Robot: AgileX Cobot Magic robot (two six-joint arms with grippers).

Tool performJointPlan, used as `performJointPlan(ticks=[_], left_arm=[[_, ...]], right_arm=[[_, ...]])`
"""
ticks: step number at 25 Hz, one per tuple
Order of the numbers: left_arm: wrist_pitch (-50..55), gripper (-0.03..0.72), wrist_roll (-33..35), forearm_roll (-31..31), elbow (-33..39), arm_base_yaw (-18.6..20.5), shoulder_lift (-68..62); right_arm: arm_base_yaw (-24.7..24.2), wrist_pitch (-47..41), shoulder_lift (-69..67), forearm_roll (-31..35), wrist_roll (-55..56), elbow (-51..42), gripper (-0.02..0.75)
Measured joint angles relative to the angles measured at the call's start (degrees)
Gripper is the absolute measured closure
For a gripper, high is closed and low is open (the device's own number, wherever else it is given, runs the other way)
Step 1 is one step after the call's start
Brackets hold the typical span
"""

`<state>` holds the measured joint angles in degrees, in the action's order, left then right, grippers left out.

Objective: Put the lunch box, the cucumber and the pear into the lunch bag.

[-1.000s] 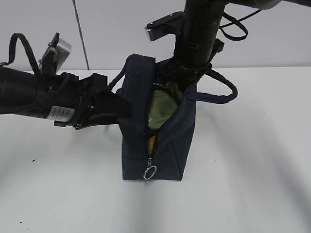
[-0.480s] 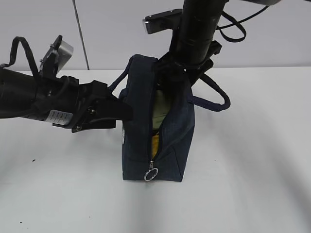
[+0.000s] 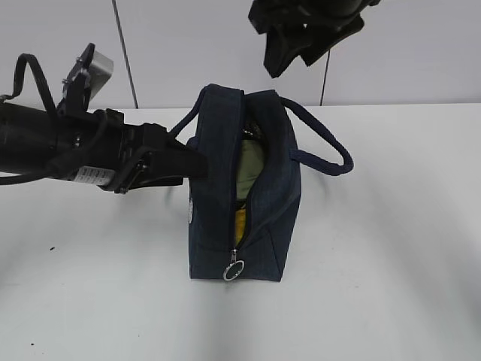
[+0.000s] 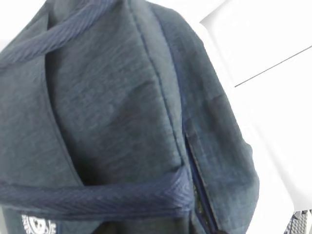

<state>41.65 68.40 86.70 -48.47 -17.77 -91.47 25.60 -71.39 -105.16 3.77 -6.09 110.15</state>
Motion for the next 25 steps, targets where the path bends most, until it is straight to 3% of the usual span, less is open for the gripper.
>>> performJointPlan(ticks=[8, 12, 16, 20, 25], left_arm=[[1.39, 0.327, 5.61, -0.27, -2.66, 0.00, -0.54], [3.18, 0.327, 5.61, -3.40, -4.91, 0.00, -2.60], [4.50, 0.327, 4.96, -10.18, -6.20, 0.00, -3.59], [4.91, 0.327, 3.16, -14.78, -6.25, -0.08, -3.59], [3.78, 0.327, 3.03, -15.63, -6.26, -3.69, -4.26]], right_arm=[[0.00, 0.00, 14.27, 5.16, -1.65, -16.82, 0.398], [0.00, 1.30, 21.28, 10.94, -5.56, -27.89, 0.421], [0.00, 10.21, 28.62, 18.56, -12.13, -40.68, 0.426], [0.00, 21.83, 33.91, 30.16, -25.61, -54.45, 0.430], [0.00, 34.60, 35.29, 60.07, -56.70, -71.64, 0.450]])
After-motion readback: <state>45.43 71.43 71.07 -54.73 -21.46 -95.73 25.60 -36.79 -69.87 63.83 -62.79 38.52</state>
